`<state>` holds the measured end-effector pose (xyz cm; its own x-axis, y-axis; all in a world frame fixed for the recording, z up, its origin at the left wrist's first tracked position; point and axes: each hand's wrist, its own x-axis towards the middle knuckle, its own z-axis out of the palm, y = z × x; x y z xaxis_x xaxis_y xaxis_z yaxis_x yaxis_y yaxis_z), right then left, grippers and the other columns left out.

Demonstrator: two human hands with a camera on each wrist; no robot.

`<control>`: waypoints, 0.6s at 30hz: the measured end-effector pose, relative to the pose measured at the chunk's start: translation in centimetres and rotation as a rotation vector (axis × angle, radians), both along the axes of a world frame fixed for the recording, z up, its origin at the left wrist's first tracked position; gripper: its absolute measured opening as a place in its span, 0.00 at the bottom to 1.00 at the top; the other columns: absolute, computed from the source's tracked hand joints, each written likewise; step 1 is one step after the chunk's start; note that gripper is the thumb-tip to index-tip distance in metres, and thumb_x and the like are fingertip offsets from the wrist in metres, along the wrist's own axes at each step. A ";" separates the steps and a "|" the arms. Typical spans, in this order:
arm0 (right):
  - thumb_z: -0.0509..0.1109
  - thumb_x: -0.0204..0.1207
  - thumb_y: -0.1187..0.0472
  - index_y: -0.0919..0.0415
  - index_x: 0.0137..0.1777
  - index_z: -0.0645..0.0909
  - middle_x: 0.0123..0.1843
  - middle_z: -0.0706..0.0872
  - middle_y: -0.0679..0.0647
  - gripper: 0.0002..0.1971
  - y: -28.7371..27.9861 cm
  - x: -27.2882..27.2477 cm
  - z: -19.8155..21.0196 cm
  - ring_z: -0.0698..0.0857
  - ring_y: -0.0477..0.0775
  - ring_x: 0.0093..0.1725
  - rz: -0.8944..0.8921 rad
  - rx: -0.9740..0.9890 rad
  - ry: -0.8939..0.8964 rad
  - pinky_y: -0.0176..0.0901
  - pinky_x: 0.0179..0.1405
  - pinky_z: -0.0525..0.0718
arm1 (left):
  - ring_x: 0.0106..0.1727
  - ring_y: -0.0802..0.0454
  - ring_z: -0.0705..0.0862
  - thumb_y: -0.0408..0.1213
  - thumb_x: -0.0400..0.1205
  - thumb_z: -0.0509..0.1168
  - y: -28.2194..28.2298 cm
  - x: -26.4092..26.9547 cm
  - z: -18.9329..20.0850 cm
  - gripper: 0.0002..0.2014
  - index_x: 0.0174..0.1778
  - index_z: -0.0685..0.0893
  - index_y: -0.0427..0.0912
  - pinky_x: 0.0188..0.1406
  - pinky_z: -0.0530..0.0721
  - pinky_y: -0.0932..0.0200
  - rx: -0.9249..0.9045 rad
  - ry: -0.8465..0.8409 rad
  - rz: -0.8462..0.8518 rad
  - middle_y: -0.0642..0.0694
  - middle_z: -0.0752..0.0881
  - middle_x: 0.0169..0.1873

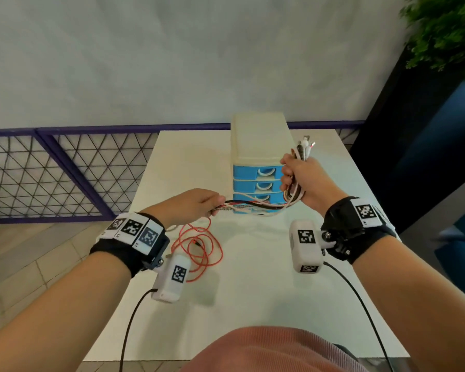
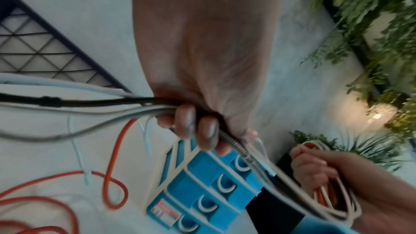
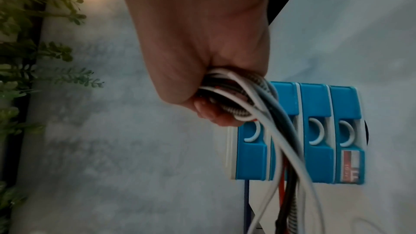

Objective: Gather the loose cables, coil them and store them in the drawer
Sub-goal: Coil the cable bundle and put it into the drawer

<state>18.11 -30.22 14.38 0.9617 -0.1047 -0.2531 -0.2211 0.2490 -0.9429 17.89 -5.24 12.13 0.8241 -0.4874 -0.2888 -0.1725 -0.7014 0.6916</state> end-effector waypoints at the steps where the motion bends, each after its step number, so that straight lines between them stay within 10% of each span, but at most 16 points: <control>1: 0.58 0.86 0.61 0.60 0.43 0.73 0.21 0.68 0.47 0.09 0.1 -0.2 0.1 0.68 0.44 0.18 0.025 0.020 0.019 0.37 0.20 0.75 | 0.30 0.59 0.72 0.50 0.87 0.51 0.2 0.3 0.2 0.19 0.35 0.78 0.48 0.33 0.71 0.66 0.046 0.011 -0.027 0.55 0.77 0.29; 4: 0.58 0.87 0.60 0.60 0.44 0.74 0.20 0.67 0.45 0.10 0.7 -0.4 1.0 0.64 0.42 0.17 0.069 0.108 0.053 0.34 0.16 0.69 | 0.43 0.54 0.81 0.47 0.88 0.50 -0.1 0.3 0.5 0.17 0.44 0.82 0.45 0.50 0.76 0.59 0.147 0.077 -0.125 0.51 0.85 0.40; 6: 0.57 0.87 0.59 0.60 0.44 0.74 0.19 0.66 0.45 0.10 1.6 -0.4 1.6 0.63 0.42 0.16 0.070 0.117 0.047 0.33 0.15 0.68 | 0.58 0.62 0.80 0.42 0.89 0.47 -1.4 -0.5 1.0 0.16 0.59 0.79 0.45 0.60 0.72 0.71 0.032 0.049 -0.130 0.54 0.82 0.55; 9: 0.57 0.87 0.59 0.60 0.45 0.74 0.19 0.66 0.45 0.10 3.3 -0.3 2.0 0.62 0.42 0.16 0.069 0.115 0.032 0.33 0.15 0.66 | 0.47 0.79 0.76 0.41 0.89 0.46 -4.9 -2.1 1.6 0.12 0.61 0.72 0.50 0.51 0.67 0.87 -0.189 0.035 -0.194 0.60 0.78 0.54; 12: 0.57 0.87 0.58 0.61 0.45 0.74 0.19 0.66 0.45 0.10 4.2 -0.2 2.0 0.62 0.41 0.15 0.057 0.214 0.048 0.32 0.14 0.64 | 0.49 0.61 0.81 0.53 0.87 0.51 -7.2 -3.0 0.6 0.19 0.53 0.81 0.45 0.56 0.77 0.67 -0.240 0.021 -0.284 0.52 0.85 0.50; 15: 0.55 0.88 0.58 0.61 0.43 0.73 0.18 0.66 0.44 0.12 3.0 0.0 2.4 0.62 0.40 0.14 0.031 0.357 0.064 0.31 0.13 0.64 | 0.25 0.57 0.74 0.47 0.88 0.52 -6.9 -2.9 -0.1 0.20 0.33 0.77 0.44 0.37 0.79 0.64 -0.408 0.165 -0.198 0.50 0.75 0.24; 18: 0.54 0.88 0.59 0.61 0.42 0.73 0.17 0.66 0.44 0.13 0.8 0.2 2.5 0.62 0.40 0.13 -0.036 0.427 0.069 0.30 0.12 0.63 | 0.17 0.59 0.64 0.55 0.84 0.54 -5.0 -2.8 -0.2 0.19 0.36 0.73 0.44 0.31 0.82 0.60 -0.528 0.482 -0.166 0.51 0.65 0.23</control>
